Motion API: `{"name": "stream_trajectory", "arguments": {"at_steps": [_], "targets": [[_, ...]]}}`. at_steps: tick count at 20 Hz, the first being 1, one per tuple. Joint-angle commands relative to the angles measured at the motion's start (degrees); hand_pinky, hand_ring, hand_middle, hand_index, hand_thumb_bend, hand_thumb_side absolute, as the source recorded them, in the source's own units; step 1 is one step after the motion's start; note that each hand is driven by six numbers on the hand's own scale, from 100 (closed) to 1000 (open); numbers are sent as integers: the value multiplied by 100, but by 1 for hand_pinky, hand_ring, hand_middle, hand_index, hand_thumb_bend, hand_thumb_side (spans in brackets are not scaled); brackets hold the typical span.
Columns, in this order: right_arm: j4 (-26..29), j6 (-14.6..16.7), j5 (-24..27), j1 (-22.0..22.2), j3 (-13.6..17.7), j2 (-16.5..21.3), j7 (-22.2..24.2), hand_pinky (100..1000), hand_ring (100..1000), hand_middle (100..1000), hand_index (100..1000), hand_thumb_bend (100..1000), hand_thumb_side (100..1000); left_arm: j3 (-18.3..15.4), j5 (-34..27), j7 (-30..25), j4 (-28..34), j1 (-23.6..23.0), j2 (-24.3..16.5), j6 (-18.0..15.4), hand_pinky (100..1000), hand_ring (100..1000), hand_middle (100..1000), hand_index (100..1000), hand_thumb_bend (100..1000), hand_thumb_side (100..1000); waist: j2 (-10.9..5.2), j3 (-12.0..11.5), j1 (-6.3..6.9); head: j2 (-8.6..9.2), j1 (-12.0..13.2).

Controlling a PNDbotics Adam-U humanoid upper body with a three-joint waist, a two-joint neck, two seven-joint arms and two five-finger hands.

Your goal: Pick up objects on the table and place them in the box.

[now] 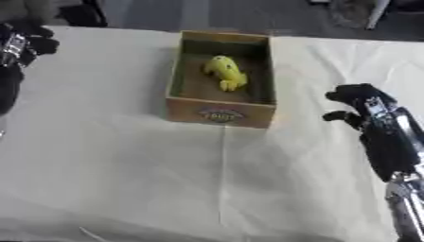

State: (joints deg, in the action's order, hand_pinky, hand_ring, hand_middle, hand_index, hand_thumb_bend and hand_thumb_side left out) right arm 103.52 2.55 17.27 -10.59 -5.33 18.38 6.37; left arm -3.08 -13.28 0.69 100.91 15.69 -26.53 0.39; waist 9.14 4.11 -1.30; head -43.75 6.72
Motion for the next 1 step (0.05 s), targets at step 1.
{"name": "stream_trajectory", "arguments": {"at_steps": [1], "targets": [[68, 9, 36, -51, 60, 99, -27, 615, 811, 629, 711, 100, 707, -88, -8, 5, 130, 26, 19, 52, 780, 680, 627, 774, 100, 617, -85, 23, -3, -36, -28]]}}
